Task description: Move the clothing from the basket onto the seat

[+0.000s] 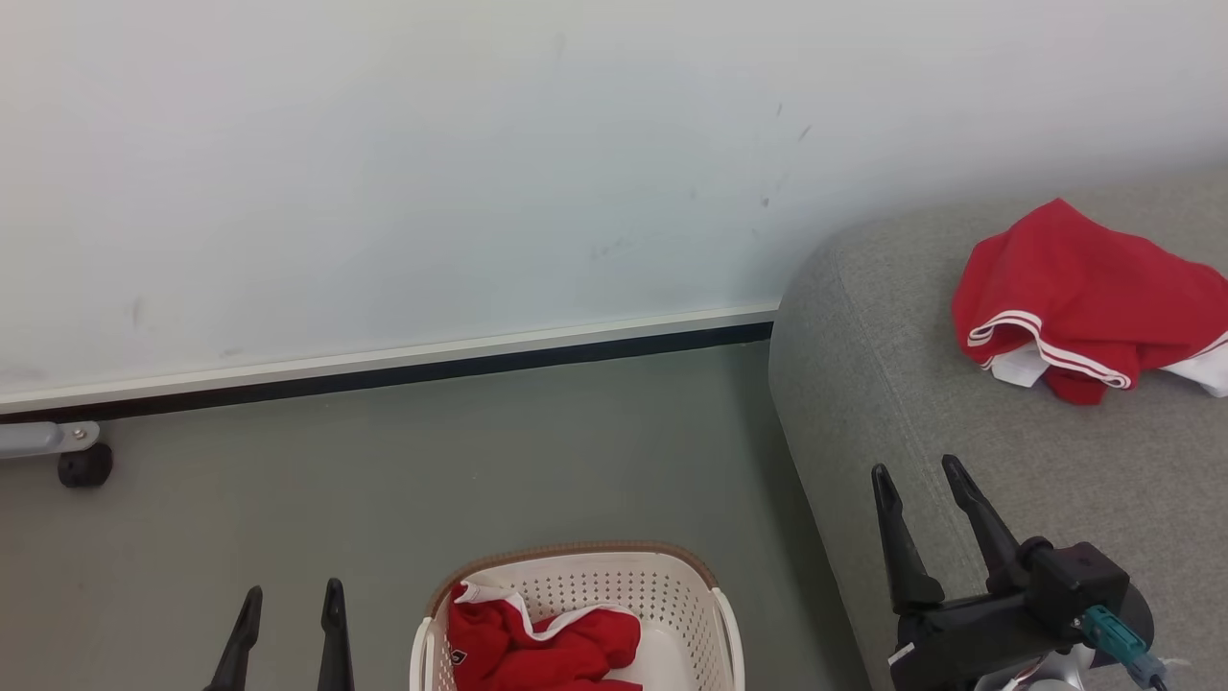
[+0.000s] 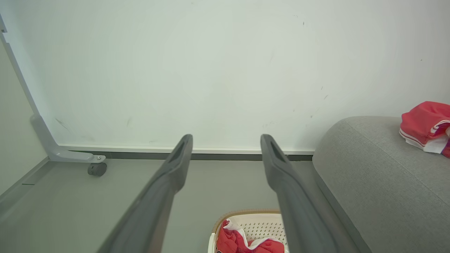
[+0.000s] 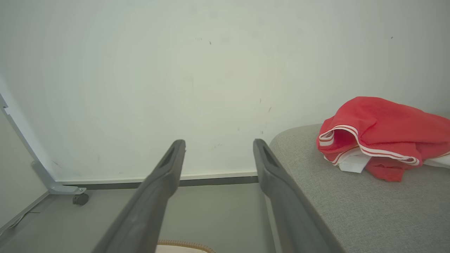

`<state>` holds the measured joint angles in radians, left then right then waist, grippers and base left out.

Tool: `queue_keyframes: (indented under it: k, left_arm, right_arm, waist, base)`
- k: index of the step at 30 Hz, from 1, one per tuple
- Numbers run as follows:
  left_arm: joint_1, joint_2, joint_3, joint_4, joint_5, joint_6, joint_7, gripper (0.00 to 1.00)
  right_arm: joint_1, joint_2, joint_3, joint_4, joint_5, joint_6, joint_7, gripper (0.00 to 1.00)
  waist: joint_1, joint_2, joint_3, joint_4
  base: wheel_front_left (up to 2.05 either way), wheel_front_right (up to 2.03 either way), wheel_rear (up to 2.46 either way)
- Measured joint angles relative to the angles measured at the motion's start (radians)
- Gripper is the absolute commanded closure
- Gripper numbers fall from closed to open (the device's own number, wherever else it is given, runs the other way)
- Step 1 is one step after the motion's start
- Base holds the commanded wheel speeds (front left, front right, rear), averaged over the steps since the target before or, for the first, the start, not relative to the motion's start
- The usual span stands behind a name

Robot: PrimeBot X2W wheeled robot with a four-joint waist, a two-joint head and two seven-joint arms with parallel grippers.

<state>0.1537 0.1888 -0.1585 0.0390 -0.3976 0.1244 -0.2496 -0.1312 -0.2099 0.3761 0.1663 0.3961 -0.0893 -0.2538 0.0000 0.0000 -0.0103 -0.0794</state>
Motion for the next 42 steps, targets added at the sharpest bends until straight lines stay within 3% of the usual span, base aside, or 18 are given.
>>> queue_keyframes:
  k: [12,19,29,42]
  left_arm:
    - [0.01,-0.011,0.01,-0.028,0.034,0.0,0.0,0.0]
    - [-0.06,-0.009,-0.063,-0.006,0.066,-0.032,0.0,0.0]
    - [-0.236,-0.015,-0.17,0.151,0.127,-0.088,0.053,0.0]
    - [-0.454,-0.089,-0.276,0.414,0.192,-0.133,0.15,0.0]
  right_arm:
    - [0.006,-0.001,-0.014,-0.036,-0.008,-0.003,0.0,0.0]
    - [-0.008,-0.023,-0.059,-0.069,-0.009,-0.007,0.0,0.0]
    - [-0.087,-0.061,-0.121,-0.1,-0.01,-0.009,-0.001,0.0]
    - [-0.255,-0.072,-0.132,-0.177,-0.027,-0.005,-0.003,0.0]
  waist:
    - [0.0,-0.0001,0.029,-0.002]
    - [0.0001,0.0,0.092,-0.008]
    - [0.0003,0.0001,0.214,-0.024]
    - [0.0004,0.0001,0.39,-0.058]
  base:
    - [0.0,0.0,0.0]
    - [0.0,0.0,0.0]
    - [0.0,0.0,0.0]
    - [0.0,0.0,0.0]
